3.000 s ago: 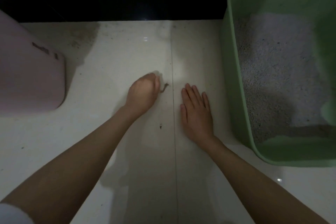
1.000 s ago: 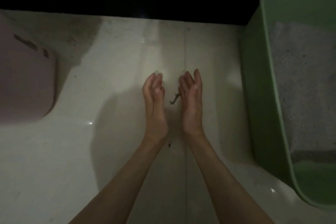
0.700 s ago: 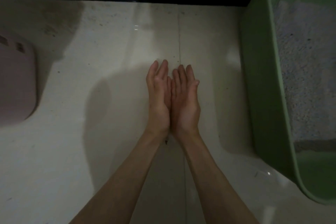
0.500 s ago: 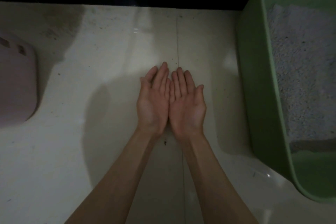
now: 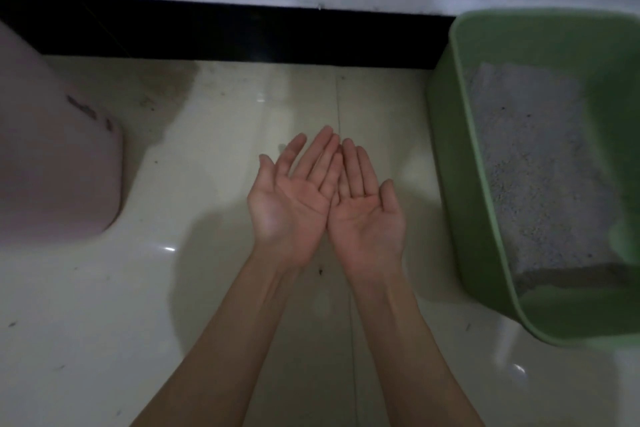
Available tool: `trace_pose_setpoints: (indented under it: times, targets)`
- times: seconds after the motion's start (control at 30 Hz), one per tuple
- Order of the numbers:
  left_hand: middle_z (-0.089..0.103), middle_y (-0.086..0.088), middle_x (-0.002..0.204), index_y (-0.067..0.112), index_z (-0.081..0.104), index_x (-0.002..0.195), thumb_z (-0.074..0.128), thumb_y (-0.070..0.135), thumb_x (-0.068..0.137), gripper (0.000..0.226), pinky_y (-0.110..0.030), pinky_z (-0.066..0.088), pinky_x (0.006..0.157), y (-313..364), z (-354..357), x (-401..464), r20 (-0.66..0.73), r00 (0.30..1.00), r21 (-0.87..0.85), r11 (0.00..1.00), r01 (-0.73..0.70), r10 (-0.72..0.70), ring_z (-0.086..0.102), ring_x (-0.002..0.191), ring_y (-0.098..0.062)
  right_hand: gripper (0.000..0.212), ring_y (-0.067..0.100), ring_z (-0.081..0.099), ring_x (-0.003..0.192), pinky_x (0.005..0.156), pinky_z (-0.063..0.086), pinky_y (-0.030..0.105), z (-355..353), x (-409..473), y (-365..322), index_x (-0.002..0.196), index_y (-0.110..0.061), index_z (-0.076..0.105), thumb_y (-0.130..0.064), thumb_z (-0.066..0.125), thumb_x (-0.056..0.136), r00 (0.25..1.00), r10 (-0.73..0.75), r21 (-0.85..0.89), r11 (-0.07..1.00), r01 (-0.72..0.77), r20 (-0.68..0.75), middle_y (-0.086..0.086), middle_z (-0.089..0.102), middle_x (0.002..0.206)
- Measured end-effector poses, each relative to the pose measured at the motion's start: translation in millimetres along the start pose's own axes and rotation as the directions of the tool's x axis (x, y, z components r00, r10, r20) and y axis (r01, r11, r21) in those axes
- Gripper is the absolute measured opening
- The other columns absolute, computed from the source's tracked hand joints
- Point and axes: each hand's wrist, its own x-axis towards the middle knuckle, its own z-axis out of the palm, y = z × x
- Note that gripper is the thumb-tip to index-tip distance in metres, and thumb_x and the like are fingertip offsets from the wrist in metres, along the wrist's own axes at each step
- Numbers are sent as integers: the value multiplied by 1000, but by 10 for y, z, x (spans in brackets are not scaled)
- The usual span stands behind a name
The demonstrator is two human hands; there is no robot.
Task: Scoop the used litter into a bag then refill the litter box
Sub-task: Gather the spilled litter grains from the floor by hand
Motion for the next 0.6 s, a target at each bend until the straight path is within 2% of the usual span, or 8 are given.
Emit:
trace_pose_setpoints:
  times: [0.17,0.27,0.37,0.5,0.6]
  targets:
    - [61,-23,120,2,48,123,23,40,100,51,-40,45,100,327,362,-356,112,989,-6,996,-92,92,60,113,-32,47,26,66,93,87,48,35,394,-255,100,108,5,59,-29,27,101,997,61,-44,997,-59,37,21,67,104]
    - [62,-20,121,3,49,123,24,40,100,51,-41,41,104,662,575,-643,169,970,21,983,-180,174,58,115,-31,46,28,62,99,93,45,38,662,-433,250,108,6,57,-28,26,102,992,103,-109,989,-95,66,22,65,106]
    - [62,-17,121,3,51,122,29,37,99,47,-42,41,104,1054,774,-989,207,939,64,954,-294,276,58,115,-30,45,29,58,103,99,41,37,1020,-636,449,110,6,55,-27,24,103,988,131,-280,954,-104,80,21,60,115]
    - [64,-14,119,5,52,119,33,31,99,37,-39,48,98,1610,944,-1488,252,859,166,854,-493,447,62,111,-27,43,31,51,121,102,40,35,1648,-956,797,110,7,53,-26,27,103,954,228,-464,879,-115,195,22,52,131]
    - [65,-8,116,8,52,121,37,23,99,31,-33,51,93,2088,910,-1820,240,758,284,703,-652,607,64,107,-22,46,32,44,129,105,36,36,2143,-1219,1161,128,9,44,-25,26,103,873,359,-567,815,-120,331,24,48,135]
